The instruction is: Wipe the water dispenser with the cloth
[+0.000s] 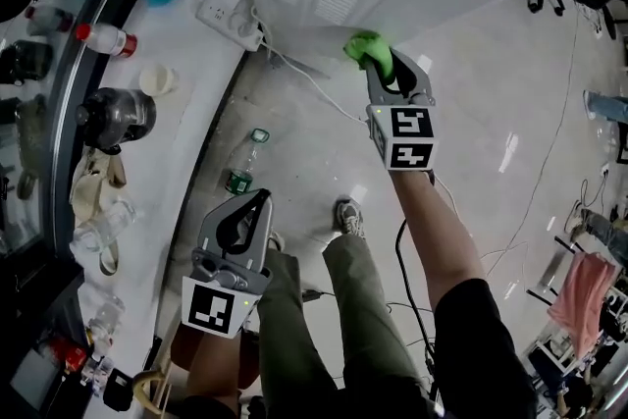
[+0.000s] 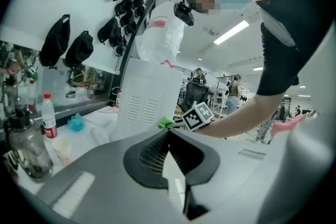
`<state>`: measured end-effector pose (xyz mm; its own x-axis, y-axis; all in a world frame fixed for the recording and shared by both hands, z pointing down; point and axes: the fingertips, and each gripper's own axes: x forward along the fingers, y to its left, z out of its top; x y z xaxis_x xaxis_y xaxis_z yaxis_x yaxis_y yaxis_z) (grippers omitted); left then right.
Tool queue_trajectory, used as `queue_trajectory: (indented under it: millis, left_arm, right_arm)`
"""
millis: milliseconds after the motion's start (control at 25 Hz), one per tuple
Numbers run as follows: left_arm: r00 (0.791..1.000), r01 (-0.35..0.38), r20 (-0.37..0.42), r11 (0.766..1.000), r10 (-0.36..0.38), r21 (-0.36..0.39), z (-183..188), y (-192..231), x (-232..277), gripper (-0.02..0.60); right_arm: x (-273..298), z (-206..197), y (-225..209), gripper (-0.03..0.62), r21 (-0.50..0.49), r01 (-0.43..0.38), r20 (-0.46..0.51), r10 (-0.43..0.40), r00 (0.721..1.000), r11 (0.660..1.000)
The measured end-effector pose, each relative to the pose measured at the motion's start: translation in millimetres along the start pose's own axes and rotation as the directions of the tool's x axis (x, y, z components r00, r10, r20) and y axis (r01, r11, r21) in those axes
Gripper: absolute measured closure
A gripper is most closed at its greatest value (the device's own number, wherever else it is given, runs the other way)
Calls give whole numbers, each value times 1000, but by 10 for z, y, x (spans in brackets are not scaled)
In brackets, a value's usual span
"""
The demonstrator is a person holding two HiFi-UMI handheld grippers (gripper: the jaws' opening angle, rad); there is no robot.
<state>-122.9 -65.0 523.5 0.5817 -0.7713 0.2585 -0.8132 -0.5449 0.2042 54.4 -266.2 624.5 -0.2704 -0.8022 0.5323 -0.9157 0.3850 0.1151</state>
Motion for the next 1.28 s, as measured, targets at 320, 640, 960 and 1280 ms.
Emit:
queue_trajectory:
  millis: [320, 640, 960, 1280]
  left_arm:
    - [999, 38, 0, 999, -38, -4, 39, -375, 262, 580]
    - [999, 32, -5, 999, -32, 2, 40, -184, 120, 580]
    - [999, -29, -38, 1000, 29, -2, -49, 515, -396, 580]
    - [993, -110, -51, 994, 111, 6, -73, 1295, -910, 580]
  right_arm:
    - [-290, -419, -451, 482, -4, 57, -51, -57, 997, 998]
    - [-325, -362, 225, 482, -91, -46, -9, 46, 999, 995]
    - [403, 100, 1446, 480, -105, -171, 42, 176, 984, 980]
    - [1334, 417, 1903, 480, -89, -124, -4, 124, 992, 988]
